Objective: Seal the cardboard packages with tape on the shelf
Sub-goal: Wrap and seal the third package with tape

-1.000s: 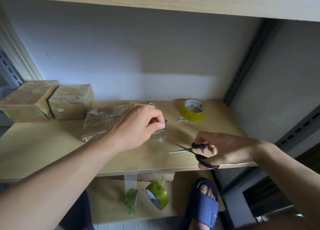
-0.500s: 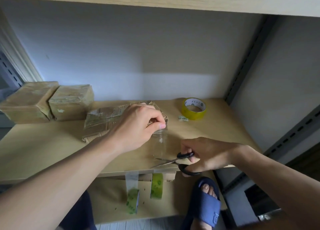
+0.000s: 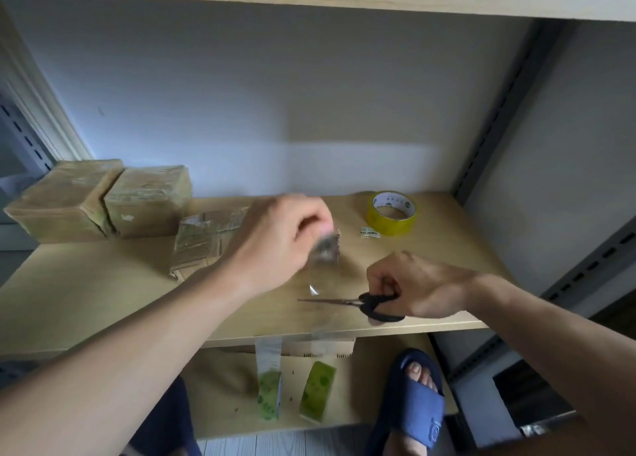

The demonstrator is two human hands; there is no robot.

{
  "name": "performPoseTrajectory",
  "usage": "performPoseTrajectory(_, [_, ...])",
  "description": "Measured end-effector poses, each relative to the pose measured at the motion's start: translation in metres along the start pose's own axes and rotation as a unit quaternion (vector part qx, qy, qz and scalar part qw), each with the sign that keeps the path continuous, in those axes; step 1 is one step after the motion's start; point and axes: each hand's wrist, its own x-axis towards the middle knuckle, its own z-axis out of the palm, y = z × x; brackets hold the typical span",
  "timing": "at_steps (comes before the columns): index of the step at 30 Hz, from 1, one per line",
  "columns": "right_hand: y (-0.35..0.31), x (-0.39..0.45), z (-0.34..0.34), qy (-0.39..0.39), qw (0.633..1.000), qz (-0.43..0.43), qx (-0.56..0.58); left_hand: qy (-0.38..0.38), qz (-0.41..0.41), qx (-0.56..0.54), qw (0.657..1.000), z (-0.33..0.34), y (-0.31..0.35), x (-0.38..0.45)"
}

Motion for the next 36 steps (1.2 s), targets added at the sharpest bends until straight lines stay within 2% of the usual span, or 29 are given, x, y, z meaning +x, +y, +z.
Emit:
performPoseTrajectory(2, [0.002,-0.002,-0.007,-0.007,1.0,0.012,-0.011,0.063,-0.029,-0.029,0.997,-0.013,0.001,0.008])
performPoseTrajectory(5, [0.011,-0.01,-0.006,-0.006,0.997,0.029,-0.068,0.078,-0.045,-0.026,0.996,-0.025,0.0,0.009])
performPoseTrajectory(7, [0.019,-0.009,-0.002,0.039,0.994,0.048,-0.087,0.073,-0.06,-0.031,0.995,-0.026,-0.003,0.005])
performPoseTrajectory(10, [0.029,0.0,0.002,0.157,0.983,0.056,-0.08,0.081,-0.086,-0.044,0.992,-0.028,-0.009,0.004])
performPoseTrajectory(12, [0.031,0.006,0.001,0.195,0.976,0.067,-0.076,0.078,-0.098,-0.052,0.991,-0.031,-0.011,0.004])
performPoseTrajectory(16, [0.036,0.018,-0.004,0.168,0.974,0.121,-0.097,0.057,-0.114,-0.053,0.991,-0.029,-0.012,0.002])
performPoseTrajectory(18, [0.035,0.024,-0.004,0.156,0.968,0.13,-0.149,0.055,-0.119,-0.058,0.99,-0.029,-0.013,0.003])
performPoseTrajectory(20, [0.023,0.023,-0.006,0.194,0.959,0.108,-0.178,0.055,-0.123,-0.066,0.989,-0.029,-0.013,0.004])
performPoseTrajectory(21, [0.012,0.022,-0.008,0.224,0.962,0.077,-0.138,0.054,-0.124,-0.068,0.988,-0.029,-0.013,0.005])
performPoseTrajectory(22, [-0.001,0.019,-0.008,0.249,0.967,0.037,-0.039,0.054,-0.126,-0.072,0.988,-0.028,-0.013,0.005])
performPoseTrajectory(23, [-0.02,0.017,-0.008,0.246,0.963,-0.001,0.113,0.055,-0.128,-0.076,0.987,-0.028,-0.014,0.006])
performPoseTrajectory(25, [-0.049,0.02,-0.006,0.182,0.9,-0.038,0.394,0.054,-0.133,-0.095,0.985,-0.026,-0.018,0.008])
performPoseTrajectory(26, [-0.057,0.025,-0.003,0.162,0.874,-0.038,0.457,0.056,-0.134,-0.11,0.983,-0.025,-0.019,0.009])
performPoseTrajectory(32, [-0.068,0.042,-0.011,0.209,0.792,-0.018,0.573,0.095,-0.203,-0.224,0.948,-0.021,-0.02,0.014])
performPoseTrajectory(36, [-0.059,0.036,-0.024,0.282,0.797,-0.002,0.535,0.101,-0.264,-0.255,0.925,-0.008,-0.014,0.024])
